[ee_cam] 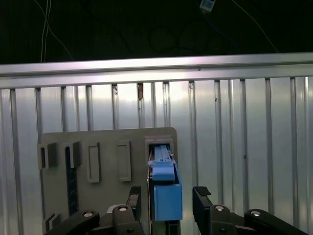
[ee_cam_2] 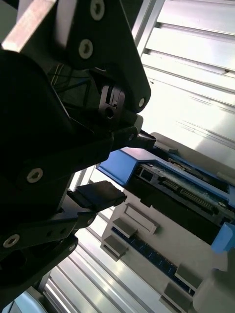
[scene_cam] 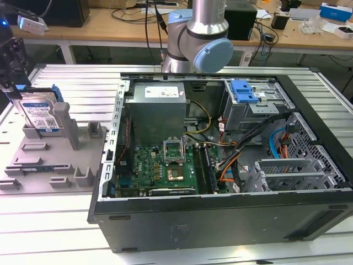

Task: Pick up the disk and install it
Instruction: 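Pick up the disk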

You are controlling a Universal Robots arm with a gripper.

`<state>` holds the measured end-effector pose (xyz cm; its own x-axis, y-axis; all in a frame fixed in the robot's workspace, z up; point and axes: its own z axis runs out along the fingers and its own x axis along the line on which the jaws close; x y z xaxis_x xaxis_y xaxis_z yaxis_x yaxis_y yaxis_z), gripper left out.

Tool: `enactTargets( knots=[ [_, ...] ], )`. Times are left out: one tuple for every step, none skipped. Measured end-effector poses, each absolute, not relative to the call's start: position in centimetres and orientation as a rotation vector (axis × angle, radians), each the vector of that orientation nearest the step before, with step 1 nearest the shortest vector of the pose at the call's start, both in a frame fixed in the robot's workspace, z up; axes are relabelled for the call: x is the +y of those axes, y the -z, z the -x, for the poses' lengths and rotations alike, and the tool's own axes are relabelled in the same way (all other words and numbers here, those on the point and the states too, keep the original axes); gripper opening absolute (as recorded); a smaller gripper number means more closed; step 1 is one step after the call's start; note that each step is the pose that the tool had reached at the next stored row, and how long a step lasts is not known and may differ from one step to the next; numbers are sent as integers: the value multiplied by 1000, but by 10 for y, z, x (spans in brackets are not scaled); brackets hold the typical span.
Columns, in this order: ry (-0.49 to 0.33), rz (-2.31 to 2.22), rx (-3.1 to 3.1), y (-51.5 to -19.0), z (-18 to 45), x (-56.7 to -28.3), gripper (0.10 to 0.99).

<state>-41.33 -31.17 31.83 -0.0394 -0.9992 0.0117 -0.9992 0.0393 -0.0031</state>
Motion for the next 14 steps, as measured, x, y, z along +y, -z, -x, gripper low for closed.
enactTargets(
  knots=[
    [-16,-2173,-2260,-318,413,-312,541],
    [-16,-2174,-2260,-317,413,-312,541],
    [-16,-2174,-2259,-316,413,-312,541],
    [-16,-2174,-2259,-316,413,-312,541],
    [-16,-2174,-2259,-315,413,-312,541],
    [-16,-2175,-2258,-314,413,-312,541],
    [-16,-2176,-2258,-313,413,-312,541],
    [-16,-2176,-2257,-312,413,-312,541],
    [-16,-2176,-2257,-311,413,-312,541],
    [-16,-2177,-2257,-311,413,-312,541],
    [-16,-2177,-2256,-310,413,-312,541],
    [-16,-2177,-2256,-309,413,-312,541],
    [-16,-2178,-2256,-308,413,-312,541],
    [-16,-2178,-2255,-308,413,-312,541]
  ],
)
